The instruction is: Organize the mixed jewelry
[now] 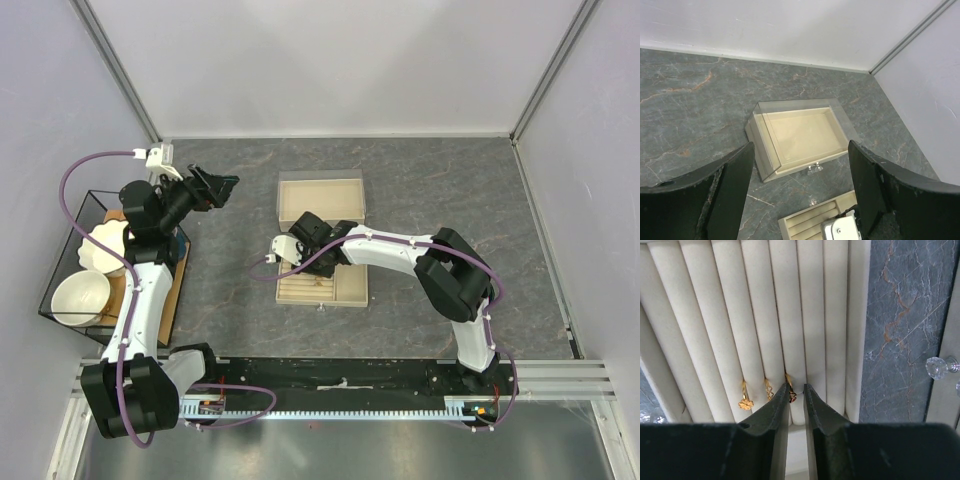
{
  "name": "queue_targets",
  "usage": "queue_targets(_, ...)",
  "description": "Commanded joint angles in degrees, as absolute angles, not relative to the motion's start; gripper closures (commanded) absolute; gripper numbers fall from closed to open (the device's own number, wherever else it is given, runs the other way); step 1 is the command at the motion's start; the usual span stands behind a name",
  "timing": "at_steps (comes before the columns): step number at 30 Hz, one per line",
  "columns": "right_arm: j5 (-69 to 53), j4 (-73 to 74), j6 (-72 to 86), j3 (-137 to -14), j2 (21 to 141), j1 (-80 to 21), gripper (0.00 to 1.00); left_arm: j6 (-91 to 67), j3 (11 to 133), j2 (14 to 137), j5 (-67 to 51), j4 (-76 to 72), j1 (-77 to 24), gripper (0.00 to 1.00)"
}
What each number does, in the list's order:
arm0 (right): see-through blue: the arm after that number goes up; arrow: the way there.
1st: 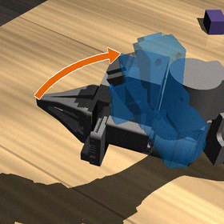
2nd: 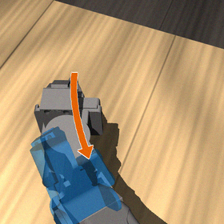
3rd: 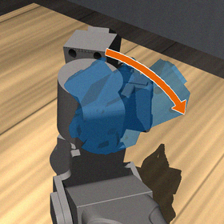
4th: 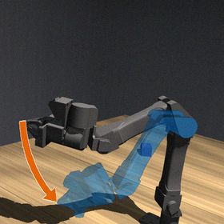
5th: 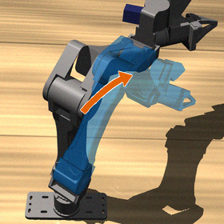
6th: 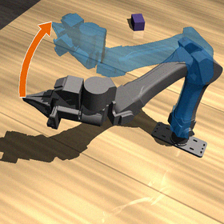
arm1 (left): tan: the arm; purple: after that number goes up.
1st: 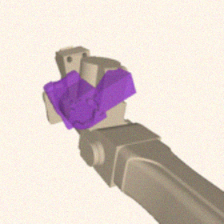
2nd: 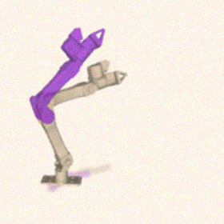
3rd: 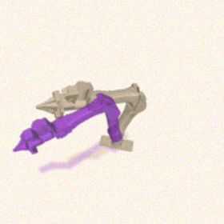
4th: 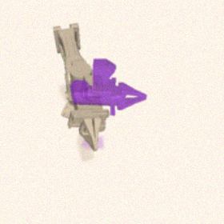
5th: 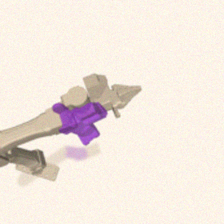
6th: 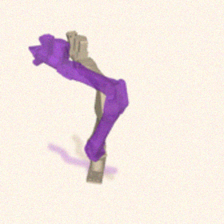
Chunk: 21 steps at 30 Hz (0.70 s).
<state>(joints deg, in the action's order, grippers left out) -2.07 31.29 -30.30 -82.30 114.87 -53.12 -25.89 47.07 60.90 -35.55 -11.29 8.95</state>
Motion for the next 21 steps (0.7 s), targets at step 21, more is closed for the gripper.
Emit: queue_targets(21,-3.0,36.4,-32.1,-85.4,110.9,-52.4,0.67,-27.7,46.7,59.8,-38.0,-14.9,9.4,0.18)
